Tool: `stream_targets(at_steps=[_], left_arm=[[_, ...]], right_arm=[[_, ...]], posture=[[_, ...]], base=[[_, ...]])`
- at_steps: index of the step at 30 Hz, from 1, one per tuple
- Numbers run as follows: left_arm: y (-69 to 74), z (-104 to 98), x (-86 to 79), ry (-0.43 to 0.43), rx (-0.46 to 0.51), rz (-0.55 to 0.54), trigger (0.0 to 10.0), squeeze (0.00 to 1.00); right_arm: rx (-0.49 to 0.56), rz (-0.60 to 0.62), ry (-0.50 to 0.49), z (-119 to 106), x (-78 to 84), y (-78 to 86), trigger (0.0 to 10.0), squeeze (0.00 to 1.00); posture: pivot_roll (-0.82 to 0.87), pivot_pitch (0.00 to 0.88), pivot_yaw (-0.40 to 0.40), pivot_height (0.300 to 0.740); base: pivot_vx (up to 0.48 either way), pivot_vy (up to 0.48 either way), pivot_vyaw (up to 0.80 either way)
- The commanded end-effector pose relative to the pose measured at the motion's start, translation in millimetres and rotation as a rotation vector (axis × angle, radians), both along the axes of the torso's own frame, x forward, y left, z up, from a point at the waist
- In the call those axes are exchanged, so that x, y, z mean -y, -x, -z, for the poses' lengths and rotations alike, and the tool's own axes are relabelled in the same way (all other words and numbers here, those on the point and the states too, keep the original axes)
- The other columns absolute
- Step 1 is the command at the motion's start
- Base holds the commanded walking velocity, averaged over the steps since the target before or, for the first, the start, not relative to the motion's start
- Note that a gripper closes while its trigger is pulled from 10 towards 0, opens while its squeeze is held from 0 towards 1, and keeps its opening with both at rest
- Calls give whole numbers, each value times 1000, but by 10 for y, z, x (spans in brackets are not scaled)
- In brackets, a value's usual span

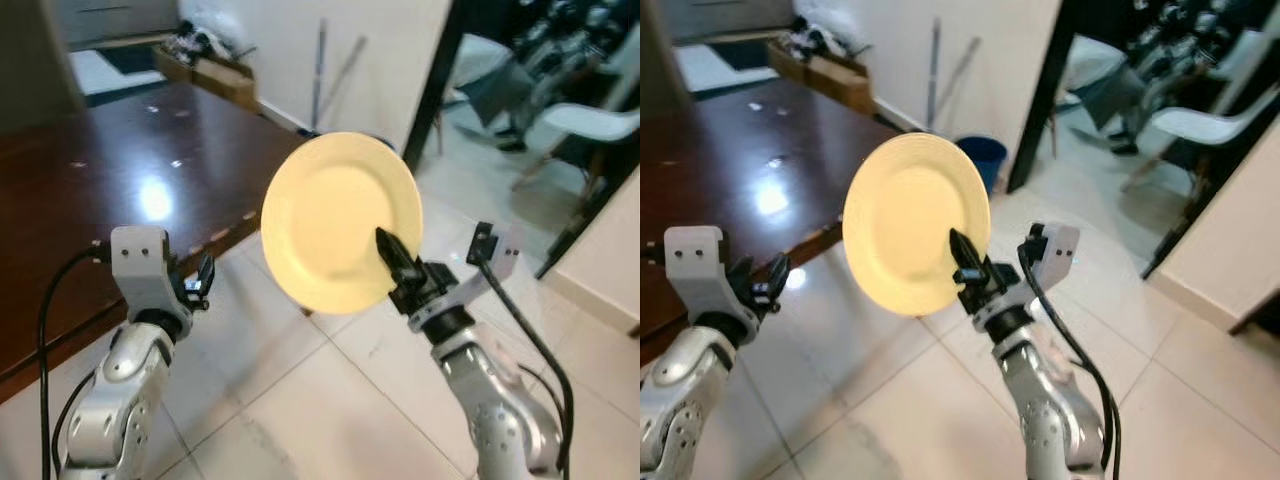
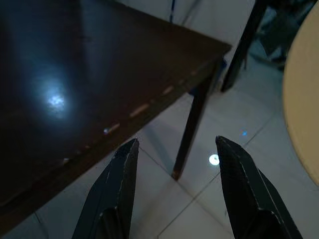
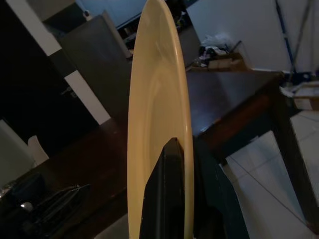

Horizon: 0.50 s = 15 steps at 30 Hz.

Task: Setting the table

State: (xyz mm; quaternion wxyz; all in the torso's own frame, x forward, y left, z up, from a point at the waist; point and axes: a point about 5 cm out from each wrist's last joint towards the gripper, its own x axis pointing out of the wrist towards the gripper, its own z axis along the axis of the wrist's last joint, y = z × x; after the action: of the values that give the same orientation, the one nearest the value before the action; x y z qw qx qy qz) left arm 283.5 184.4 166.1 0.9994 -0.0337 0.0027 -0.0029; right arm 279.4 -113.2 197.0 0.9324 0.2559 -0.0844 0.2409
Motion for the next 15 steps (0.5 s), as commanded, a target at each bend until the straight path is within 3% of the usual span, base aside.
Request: stream_targets(at_steps=[1,2,7,8,9,13,14,15], left_arm=[[24,138,23,-57,-34,14,10000,0],[24,138,23,-57,-34,14,10000,0],[209,727,-80,-117,-218,-14,10000,0],[209,727,-80,-117,-218,-14,10000,0],[315,968,-113,-139,-302,-2,10000,0],[494,1369,-174,-175,-451,12,10000,0],[494,1369,-174,-175,-451,12,10000,0],[581,1568,-194,-209,-521,14,10000,0]], right_arm=[[-34,33,40,149,84,1,10000,0],[-34,33,40,149,84,1,10000,0],[-265,148,198,919,396,55,10000,0],[-265,148,198,919,396,55,10000,0],[-338,160,254,1165,468,131,10000,0],[-444,155,313,1496,529,265,10000,0],[-444,155,313,1496,529,265,10000,0],[-491,144,336,1645,542,333,10000,0]], posture=[[-18,0,38,740],[-18,0,38,740],[-6,0,38,740],[-6,0,38,740],[-5,0,37,740],[-3,0,38,740],[-3,0,38,740],[2,0,37,740]], base=[[0,0,-788],[0,0,-788],[0,0,-788],[0,0,-788],[0,0,-788],[0,0,-788],[0,0,-788],[0,0,-788]])
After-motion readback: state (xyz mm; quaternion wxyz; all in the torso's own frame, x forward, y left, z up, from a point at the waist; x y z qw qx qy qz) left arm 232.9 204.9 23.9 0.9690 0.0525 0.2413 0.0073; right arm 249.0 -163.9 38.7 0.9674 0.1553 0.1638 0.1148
